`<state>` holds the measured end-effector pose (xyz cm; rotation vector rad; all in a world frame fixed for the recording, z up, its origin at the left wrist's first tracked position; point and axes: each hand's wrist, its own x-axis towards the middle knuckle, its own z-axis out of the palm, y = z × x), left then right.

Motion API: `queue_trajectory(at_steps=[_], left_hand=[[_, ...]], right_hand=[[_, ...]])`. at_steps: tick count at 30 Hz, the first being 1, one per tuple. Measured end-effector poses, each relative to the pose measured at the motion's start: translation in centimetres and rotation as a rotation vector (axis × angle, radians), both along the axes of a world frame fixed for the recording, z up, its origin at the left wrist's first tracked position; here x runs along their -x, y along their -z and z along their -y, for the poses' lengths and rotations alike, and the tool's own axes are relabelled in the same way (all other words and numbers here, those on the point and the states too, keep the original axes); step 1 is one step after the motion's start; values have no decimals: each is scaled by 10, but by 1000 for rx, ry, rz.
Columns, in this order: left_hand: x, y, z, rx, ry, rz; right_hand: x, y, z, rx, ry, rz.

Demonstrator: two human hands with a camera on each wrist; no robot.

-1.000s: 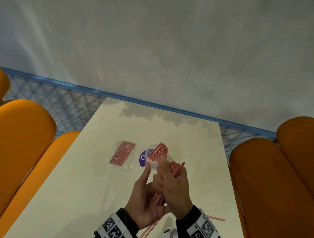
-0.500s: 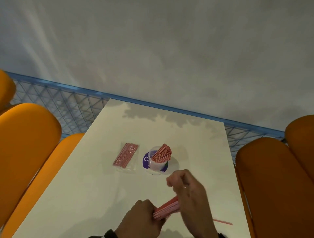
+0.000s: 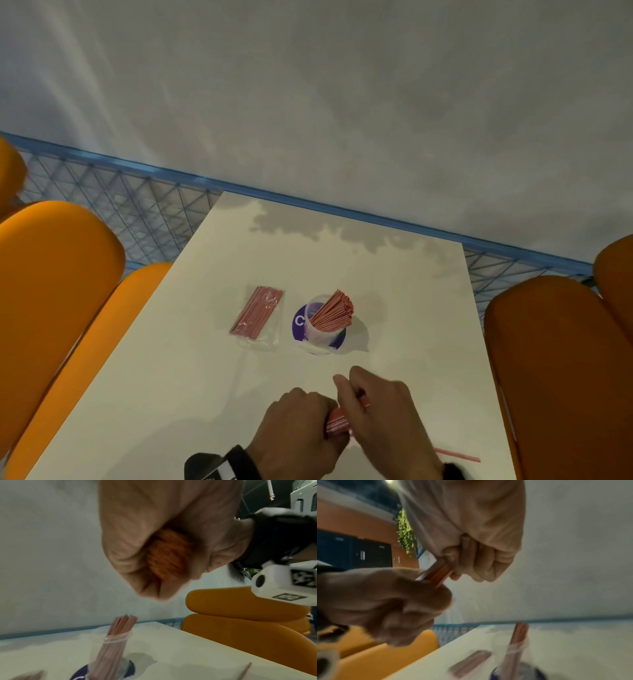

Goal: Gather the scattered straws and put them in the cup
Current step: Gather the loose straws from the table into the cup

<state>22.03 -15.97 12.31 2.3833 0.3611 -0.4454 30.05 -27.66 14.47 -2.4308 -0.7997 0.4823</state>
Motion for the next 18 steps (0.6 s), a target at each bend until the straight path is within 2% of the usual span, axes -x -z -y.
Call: queue_trajectory(at_steps=[3,6,8,10,12,14,16,18], left_hand=[[-19,10,-37,63,86,23],[-58,29,-75,-48,-33,135],[-92,48,-89,-119,-106,171],[-121,68,-94,-168,-107,88],[-139,84,-94,-170,-75,-5],[-147,97,-92,-135,-54,-35],[-148,108,-91,-79,-66,-7],[-146,114,-92,-22,-88,30]], right_hand=[[-52,3,-2,-15,46,119],[-108,2,-31,30,97,336],[-131,15,-63,93,45,445],[-144,38,-91,189,-63,520],[-149,64,-109,309,-153,529],[-151,80,-117,323,-201,525],[-156,93,-118,351,-183,513],[-164,105,-118,388,-236,420]])
